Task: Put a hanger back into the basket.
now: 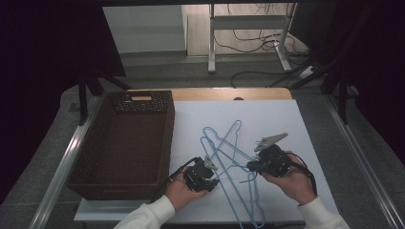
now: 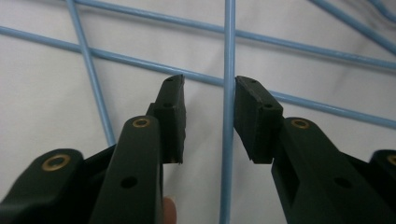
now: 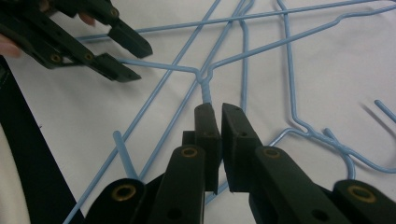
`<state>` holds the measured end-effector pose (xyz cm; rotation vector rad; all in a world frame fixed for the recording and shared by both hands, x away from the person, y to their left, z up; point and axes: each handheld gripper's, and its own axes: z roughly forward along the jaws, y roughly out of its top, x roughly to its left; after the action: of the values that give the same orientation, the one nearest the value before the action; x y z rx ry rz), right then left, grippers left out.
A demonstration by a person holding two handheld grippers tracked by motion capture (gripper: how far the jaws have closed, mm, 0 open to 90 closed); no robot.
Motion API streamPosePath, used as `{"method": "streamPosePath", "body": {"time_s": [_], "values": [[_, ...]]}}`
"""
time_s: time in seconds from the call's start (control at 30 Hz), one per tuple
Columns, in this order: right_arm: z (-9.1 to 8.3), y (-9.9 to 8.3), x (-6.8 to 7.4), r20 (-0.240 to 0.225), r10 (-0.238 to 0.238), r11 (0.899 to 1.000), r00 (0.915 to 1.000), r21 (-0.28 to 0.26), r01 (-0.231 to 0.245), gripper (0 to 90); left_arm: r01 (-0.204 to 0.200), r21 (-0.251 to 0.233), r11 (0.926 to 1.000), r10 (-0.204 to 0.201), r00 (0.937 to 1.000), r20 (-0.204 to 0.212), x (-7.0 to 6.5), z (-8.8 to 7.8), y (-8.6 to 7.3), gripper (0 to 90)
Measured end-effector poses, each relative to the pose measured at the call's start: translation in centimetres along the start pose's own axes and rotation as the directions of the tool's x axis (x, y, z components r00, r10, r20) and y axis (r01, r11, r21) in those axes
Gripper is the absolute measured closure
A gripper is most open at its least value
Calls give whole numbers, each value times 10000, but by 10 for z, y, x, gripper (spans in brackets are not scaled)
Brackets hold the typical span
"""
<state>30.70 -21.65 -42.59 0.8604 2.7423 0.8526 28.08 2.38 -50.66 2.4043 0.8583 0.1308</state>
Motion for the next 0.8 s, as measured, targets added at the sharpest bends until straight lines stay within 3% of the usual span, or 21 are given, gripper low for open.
{"method": "streamPosePath", "body": {"time_s": [0.07,0.2,0.3,0.37,0.4,0.43,0.47,0.5,0.53,0.57,0.6,0.63,0.67,0.7,0.73,0.77,0.8], "values": [[0,0,0,3,5,10000,10000,-7,-5,861,-36,21,10000,36,10000,60,0,1,0,696],[-1,0,0,44,55,9999,10000,-98,-54,859,-41,-208,9998,47,9997,252,-1,-2,0,852],[-2,-1,-1,-32,101,9996,9999,-251,-102,799,-228,-356,9991,236,9995,224,0,-8,1,861],[-4,-2,-4,-71,348,9978,9994,-554,-351,658,-197,-633,9978,210,9996,196,1,-14,1,863],[-8,-5,-9,-20,693,9902,9976,-1215,-691,509,-127,-816,9966,144,9997,202,1,-17,2,864],[-8,-5,-9,-20,693,9902,9976,-1215,-691,509,-154,-907,9958,173,9996,205,2,-20,2,864],[-10,-7,-11,-36,792,9855,9969,-1502,-789,449,-142,-1081,9940,164,9997,197,3,-24,2,864],[-13,-11,-13,-57,1011,9742,9949,-2024,-1001,362,-135,-1175,9930,159,9997,192,3,-26,2,865],[-16,-14,-15,-93,1115,9659,9937,-2340,-1106,334,-280,-1292,9912,291,9996,65,1,-29,3,865],[-24,-22,-20,-389,1471,9356,9884,-3187,-1518,246,-373,-1380,9897,370,9993,-45,-1,-31,3,866],[-27,-25,-22,-444,1553,9243,9869,-3461,-1610,233,-328,-1577,9869,320,9995,-76,-3,-36,5,866],[-27,-25,-22,-444,1553,9243,9869,-3461,-1610,233,-328,-1577,9869,320,9995,-76,-3,-36,5,866],[-36,-36,-25,-594,1706,8927,9835,-4132,-1798,214,-322,-1624,9862,310,9995,-97,-2,-40,6,865],[-36,-36,-25,-594,1706,8927,9835,-4132,-1798,214,-311,-1677,9853,290,9995,-152,-2,-42,7,865],[-43,-44,-26,-649,1730,8647,9828,-4677,-1831,202,-239,-1749,9843,215,9996,-157,-1,-45,8,865],[-45,-47,-27,-686,1762,8552,9820,-4833,-1872,203,-169,-1839,9828,141,9998,-165,-1,-47,8,866],[-45,-47,-27,-686,1762,8552,9820,-4833,-1872,203,-51,-1908,9816,21,9999,-156,1,-51,8,866]]}}
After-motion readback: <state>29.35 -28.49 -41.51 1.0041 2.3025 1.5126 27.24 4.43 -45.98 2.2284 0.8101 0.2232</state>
